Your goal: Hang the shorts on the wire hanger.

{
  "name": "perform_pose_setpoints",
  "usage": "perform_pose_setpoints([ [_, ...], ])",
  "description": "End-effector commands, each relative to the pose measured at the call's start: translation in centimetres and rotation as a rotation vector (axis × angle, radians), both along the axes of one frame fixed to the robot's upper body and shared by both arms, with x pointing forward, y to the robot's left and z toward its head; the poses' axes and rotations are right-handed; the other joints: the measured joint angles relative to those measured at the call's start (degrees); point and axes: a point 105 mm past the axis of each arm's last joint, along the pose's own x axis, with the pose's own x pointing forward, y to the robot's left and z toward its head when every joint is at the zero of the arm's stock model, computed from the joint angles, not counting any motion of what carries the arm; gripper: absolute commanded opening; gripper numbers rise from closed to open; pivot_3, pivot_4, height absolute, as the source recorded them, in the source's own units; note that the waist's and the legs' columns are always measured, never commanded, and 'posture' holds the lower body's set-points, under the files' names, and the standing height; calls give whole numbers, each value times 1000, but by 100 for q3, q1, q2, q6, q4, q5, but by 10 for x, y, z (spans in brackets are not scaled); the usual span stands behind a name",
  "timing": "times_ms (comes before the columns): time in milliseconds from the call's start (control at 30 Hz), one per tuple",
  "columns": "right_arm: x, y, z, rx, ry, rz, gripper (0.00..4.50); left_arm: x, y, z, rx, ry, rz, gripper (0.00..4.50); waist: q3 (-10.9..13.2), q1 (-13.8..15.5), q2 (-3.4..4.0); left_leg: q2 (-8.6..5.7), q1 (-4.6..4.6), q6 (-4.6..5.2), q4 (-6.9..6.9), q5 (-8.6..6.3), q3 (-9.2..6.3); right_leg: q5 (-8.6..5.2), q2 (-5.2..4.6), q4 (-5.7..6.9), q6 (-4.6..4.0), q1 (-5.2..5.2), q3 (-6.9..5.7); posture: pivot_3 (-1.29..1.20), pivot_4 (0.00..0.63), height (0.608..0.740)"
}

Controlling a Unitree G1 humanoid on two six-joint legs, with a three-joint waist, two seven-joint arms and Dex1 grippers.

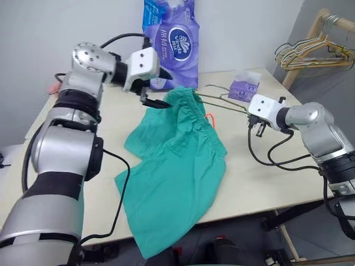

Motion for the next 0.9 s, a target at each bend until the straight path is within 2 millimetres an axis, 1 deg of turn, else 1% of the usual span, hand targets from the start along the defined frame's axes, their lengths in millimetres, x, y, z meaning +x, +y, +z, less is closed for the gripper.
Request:
perform_pose_setpoints([
  [33,-3,10,35,6,-116,26,0,0,-10,13,-6,-62,-25,4475,0,-18,0,0,1,0,0,0,1,0,0,1,0,0,0,-75,15,740],
  [100,-4,15,41,7,-137,36,0,-1,-13,4,38,-50,-43,4475,0,-75,0,1,2,0,0,0,1,0,0,4,0,0,0,-82,15,740],
  [200,-7,22,54,29,-166,42,0,0,-7,-19,158,-55,-47,4475,0,-143,1,1,5,0,0,0,1,0,0,9,-1,-1,1,-96,17,740],
  [233,-9,24,57,33,-174,45,0,1,-5,-23,179,-57,-42,4475,0,-160,1,1,8,0,0,0,2,0,0,11,-1,0,2,-98,18,740],
  [333,-13,32,64,36,-197,60,0,6,-3,-30,211,-92,-7,4475,0,-195,1,4,14,0,0,0,5,1,1,18,-1,0,4,-99,18,740],
  [400,-16,37,67,32,-212,77,0,12,-1,-32,245,-149,30,4475,0,-197,1,5,14,0,0,1,4,1,1,20,-2,0,4,-98,19,740],
  [500,-20,45,70,33,-221,97,0,17,-6,-26,198,-179,62,4475,0,-196,1,5,14,0,0,1,3,1,1,20,-2,0,3,-93,16,740],
  [600,-24,53,71,48,-217,119,0,20,-12,-15,138,-230,84,3879,0,-191,0,4,13,0,0,1,2,1,-1,18,-2,0,2,-92,18,740],
  [667,-26,57,72,56,-214,127,0,20,-14,-13,130,-237,83,3247,0,-191,0,4,13,0,0,1,2,1,-1,18,-2,0,1,-92,16,740],
  [700,-26,57,73,57,-216,128,0,20,-14,-12,124,-235,81,3033,0,-191,0,4,13,0,0,1,2,2,-2,18,-2,0,1,-92,16,740],
  [733,-26,58,73,57,-218,129,0,20,-15,-12,120,-233,80,2723,0,-191,0,3,13,-1,0,1,2,2,-2,19,-3,0,1,-92,16,740],
  [767,-26,58,74,58,-223,128,0,20,-15,-12,117,-231,80,2624,0,-190,0,3,13,-1,0,1,2,2,-2,19,-3,0,0,-96,16,740],
  [900,-26,60,78,58,-238,129,0,20,-14,-13,118,-229,83,2581,-1,-193,1,3,14,-1,1,1,3,2,-2,20,-3,0,0,-100,15,740],
])
